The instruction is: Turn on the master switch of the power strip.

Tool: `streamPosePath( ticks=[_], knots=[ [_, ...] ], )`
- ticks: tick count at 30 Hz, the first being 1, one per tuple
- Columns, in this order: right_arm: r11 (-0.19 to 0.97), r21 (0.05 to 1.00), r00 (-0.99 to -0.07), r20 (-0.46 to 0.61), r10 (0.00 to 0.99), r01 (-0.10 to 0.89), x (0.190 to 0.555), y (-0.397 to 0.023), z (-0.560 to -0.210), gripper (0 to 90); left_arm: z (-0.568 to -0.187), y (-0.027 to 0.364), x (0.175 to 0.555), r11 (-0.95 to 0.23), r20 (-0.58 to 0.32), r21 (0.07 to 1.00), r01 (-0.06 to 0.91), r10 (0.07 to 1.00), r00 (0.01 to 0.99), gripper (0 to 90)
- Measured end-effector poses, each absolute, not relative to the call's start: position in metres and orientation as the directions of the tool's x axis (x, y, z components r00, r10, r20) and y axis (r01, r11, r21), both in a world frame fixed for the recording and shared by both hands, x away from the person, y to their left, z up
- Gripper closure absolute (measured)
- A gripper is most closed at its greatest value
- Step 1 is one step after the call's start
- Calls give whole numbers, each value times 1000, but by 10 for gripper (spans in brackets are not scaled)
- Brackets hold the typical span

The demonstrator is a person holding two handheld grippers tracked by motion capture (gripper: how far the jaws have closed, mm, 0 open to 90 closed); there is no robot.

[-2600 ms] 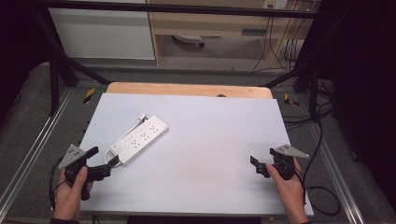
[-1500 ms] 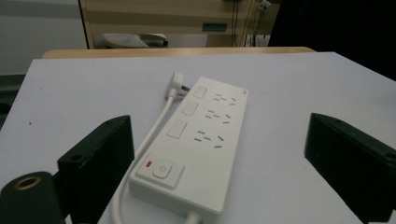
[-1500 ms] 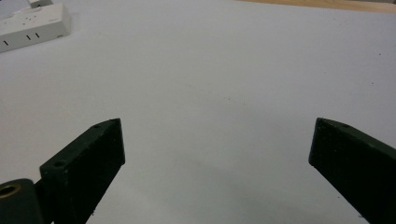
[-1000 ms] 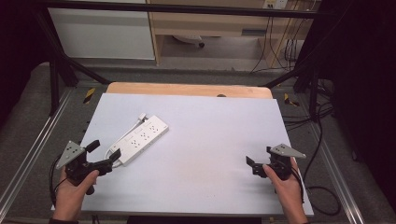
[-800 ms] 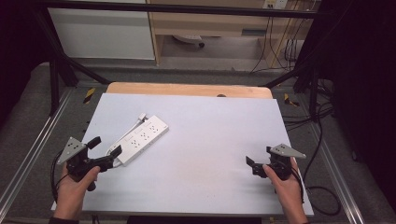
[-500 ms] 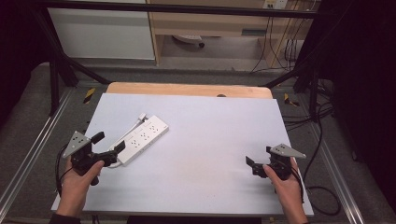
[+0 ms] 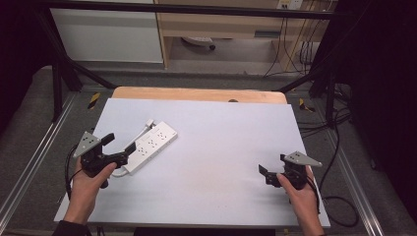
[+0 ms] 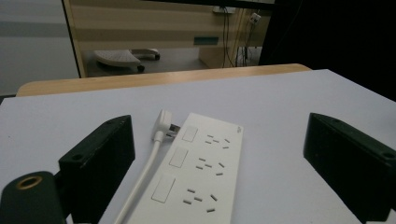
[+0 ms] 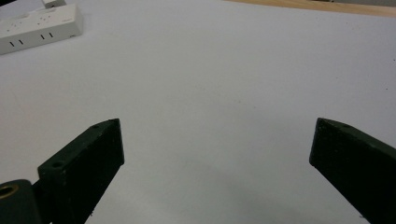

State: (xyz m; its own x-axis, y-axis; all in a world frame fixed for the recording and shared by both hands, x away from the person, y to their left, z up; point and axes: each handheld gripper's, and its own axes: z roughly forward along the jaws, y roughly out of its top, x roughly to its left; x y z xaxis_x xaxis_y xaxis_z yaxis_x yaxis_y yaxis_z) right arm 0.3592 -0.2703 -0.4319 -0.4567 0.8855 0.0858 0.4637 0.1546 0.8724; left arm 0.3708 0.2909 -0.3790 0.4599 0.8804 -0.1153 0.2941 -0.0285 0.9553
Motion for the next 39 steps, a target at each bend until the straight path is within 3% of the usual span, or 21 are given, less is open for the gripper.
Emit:
streamPosePath(
  ticks=[10, 20, 34, 39],
  knots=[
    [154, 869, -455, 88, 886, 470, 360, -271, -432, 37, -381, 287, 382, -41, -106, 953, 299, 881, 460, 165],
    [155, 869, -455, 88, 886, 471, 360, -271, -433, 40, -384, 286, 390, -56, -103, 948, 314, 878, 467, 347],
    [158, 863, -455, 91, 886, 480, 361, -270, -434, 41, -392, 291, 398, -93, -100, 925, 367, 876, 473, 687],
    [159, 862, -455, 90, 886, 480, 361, -270, -434, 39, -397, 294, 399, -98, -107, 920, 380, 870, 482, 748]
  ],
)
